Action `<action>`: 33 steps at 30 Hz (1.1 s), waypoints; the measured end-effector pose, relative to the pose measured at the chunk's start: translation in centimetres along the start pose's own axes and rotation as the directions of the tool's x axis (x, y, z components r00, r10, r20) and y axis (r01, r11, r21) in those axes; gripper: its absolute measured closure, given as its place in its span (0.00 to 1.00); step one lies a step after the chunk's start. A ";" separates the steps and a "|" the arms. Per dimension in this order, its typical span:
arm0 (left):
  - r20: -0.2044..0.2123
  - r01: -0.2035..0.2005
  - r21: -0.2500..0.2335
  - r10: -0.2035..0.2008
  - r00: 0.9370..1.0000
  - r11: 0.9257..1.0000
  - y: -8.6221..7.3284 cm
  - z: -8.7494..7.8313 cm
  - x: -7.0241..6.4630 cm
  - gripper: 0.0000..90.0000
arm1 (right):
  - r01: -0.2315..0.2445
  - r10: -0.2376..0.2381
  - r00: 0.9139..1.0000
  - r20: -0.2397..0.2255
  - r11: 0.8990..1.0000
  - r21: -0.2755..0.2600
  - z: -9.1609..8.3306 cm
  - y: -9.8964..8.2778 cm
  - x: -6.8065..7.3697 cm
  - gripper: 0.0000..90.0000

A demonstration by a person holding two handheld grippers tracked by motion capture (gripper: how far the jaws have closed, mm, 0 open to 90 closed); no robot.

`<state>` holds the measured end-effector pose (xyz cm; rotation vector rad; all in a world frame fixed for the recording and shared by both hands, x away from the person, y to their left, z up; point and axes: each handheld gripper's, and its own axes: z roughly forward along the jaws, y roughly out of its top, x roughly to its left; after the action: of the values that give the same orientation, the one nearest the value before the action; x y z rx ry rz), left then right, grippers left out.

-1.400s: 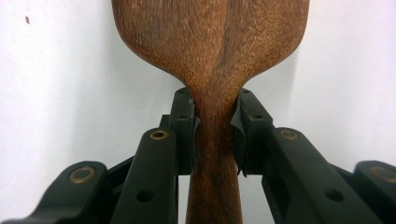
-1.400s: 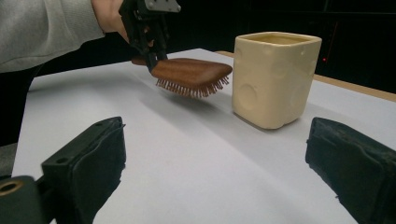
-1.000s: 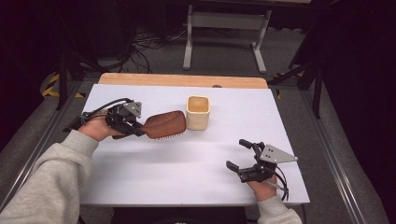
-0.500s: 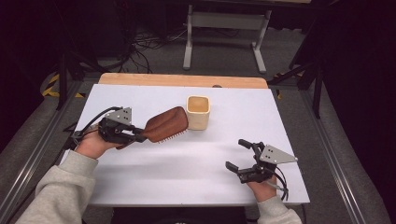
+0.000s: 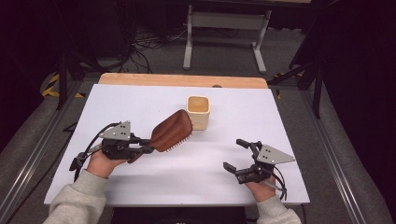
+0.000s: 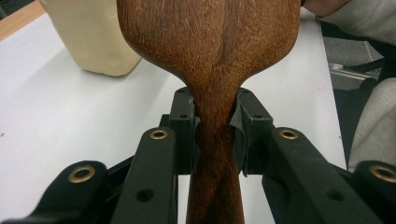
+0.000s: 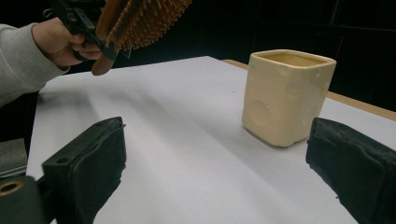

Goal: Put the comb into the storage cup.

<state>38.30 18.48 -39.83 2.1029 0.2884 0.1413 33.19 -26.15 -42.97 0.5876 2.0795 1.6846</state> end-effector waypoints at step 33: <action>-0.014 -0.003 -0.011 0.003 1.000 1.000 -0.5 3.2 -1.5 0.81 | 0.006 0.008 0.984 -0.181 0.997 0.079 7.1 5.0 2.6 0.06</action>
<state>37.46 15.69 -41.96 2.0926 0.2923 0.1590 35.29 -18.01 -39.54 0.4748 2.2817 1.7194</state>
